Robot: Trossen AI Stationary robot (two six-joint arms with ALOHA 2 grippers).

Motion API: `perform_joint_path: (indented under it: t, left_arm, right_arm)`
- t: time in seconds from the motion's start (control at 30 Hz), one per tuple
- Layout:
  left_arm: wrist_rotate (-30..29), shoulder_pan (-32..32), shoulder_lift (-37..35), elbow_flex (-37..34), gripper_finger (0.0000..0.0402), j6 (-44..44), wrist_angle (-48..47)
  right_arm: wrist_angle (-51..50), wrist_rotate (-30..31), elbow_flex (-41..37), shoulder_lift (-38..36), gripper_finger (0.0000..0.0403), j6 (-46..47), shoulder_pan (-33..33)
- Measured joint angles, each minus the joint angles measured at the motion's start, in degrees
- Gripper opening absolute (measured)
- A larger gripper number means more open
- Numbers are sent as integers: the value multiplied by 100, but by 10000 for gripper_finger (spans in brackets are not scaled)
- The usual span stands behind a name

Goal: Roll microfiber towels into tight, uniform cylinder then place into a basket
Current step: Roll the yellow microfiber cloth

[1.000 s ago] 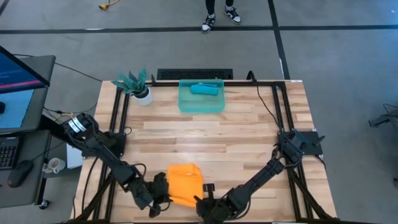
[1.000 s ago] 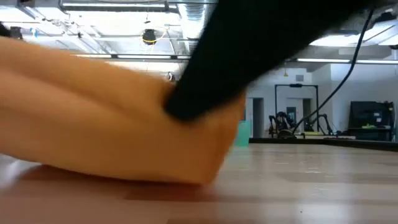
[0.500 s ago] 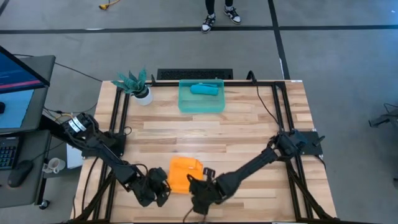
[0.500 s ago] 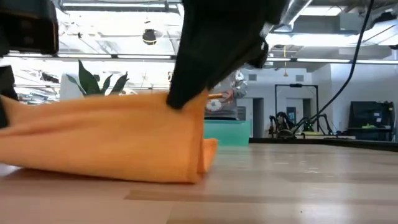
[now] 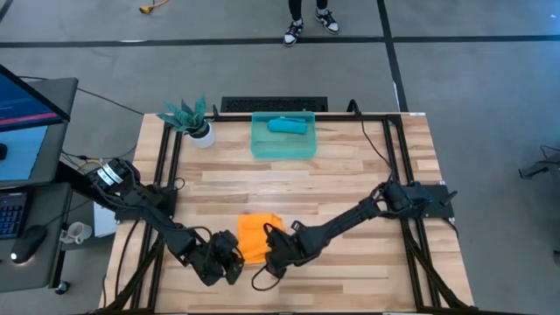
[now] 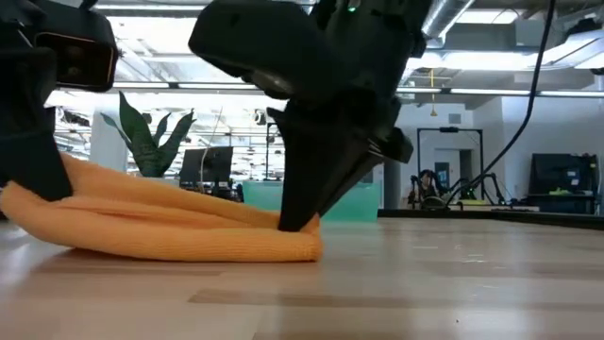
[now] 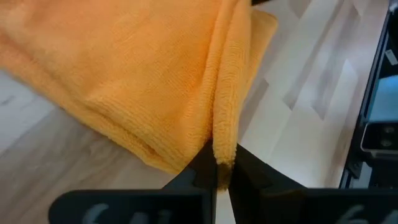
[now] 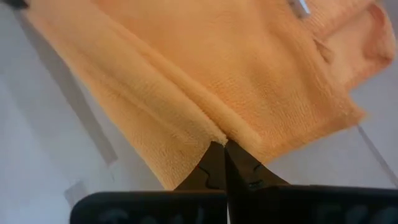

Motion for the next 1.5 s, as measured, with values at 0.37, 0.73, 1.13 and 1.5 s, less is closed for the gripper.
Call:
perform_joint_path:
  t: [0.37,0.73,1.13,1.5]
  left_arm:
    - [275,-15,-2,-4,30,907,-22]
    - [1043,-65,-559,-11,88,2011,-318]
    - [-777,-355,-607,-123,89,4068,989]
    - [-794,268,140,-125,89,2968,616]
  right_arm:
    - [496,-273,-373,-37,6,413,-192]
    - [467,-317,-389,-24,5,579,-196]
    - [489,-350,-395,-20,5,590,-233]
    - [489,-352,-395,-20,6,566,-225]
